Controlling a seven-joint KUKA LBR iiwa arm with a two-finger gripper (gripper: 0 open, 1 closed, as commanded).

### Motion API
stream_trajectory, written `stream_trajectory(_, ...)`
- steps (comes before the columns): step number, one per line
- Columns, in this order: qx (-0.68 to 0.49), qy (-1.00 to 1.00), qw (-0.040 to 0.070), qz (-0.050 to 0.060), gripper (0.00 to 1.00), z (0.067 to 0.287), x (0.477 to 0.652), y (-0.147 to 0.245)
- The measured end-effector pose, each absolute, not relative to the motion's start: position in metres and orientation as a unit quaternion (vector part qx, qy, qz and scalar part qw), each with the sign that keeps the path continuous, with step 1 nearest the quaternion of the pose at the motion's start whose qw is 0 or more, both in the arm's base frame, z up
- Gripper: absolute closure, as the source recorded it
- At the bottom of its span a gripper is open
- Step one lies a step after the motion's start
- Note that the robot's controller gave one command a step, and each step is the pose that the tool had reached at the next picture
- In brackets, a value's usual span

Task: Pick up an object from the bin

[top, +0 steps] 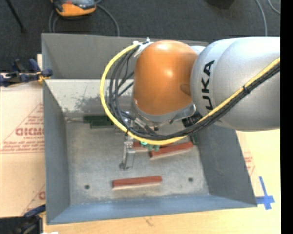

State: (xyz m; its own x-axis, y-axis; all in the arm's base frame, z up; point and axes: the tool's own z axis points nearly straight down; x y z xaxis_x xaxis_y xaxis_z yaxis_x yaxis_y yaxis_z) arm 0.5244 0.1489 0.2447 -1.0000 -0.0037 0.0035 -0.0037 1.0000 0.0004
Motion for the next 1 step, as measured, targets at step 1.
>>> stream_trajectory(1, 0.000, -1.000, -0.002, -0.001, 0.00, 0.2479, 0.5259, 0.1481)
